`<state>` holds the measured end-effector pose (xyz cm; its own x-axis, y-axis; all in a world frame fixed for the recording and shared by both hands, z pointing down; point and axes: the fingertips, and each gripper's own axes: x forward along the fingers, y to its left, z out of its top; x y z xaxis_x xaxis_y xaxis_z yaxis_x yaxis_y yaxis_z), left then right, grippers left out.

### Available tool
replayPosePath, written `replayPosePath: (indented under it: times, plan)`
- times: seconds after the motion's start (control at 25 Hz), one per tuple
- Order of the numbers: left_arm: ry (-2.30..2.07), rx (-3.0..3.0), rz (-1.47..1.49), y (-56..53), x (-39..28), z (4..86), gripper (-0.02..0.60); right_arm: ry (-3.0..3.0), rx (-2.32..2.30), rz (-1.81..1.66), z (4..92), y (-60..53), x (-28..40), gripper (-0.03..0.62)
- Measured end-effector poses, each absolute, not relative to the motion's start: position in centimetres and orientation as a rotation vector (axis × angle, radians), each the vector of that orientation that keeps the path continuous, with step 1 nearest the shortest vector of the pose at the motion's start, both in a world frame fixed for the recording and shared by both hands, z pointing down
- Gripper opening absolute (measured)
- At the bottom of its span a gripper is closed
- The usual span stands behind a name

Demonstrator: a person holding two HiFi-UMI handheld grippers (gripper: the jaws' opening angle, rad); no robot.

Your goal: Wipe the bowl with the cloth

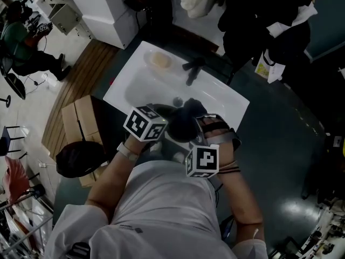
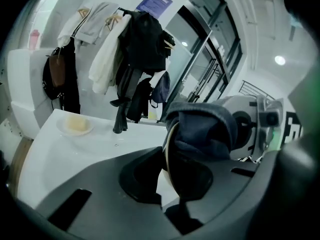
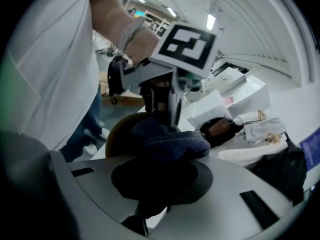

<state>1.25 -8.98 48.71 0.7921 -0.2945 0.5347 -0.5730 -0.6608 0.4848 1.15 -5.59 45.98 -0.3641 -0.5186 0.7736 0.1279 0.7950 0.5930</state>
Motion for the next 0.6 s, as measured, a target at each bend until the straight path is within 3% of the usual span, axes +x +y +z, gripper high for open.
replayPosePath:
  times: [0.32, 0.6]
  plan:
    - [-0.639, 2.308, 0.549, -8.9, 1.8, 49.1, 0.026, -1.519, -0.007, -0.753, 50.3, -3.9, 2.5, 0.074]
    - [-0.682, 2.284, 0.544, -9.0, 1.4, 49.5, 0.031, -1.566, -0.151, -0.590, 51.8, -2.0, 1.7, 0.074]
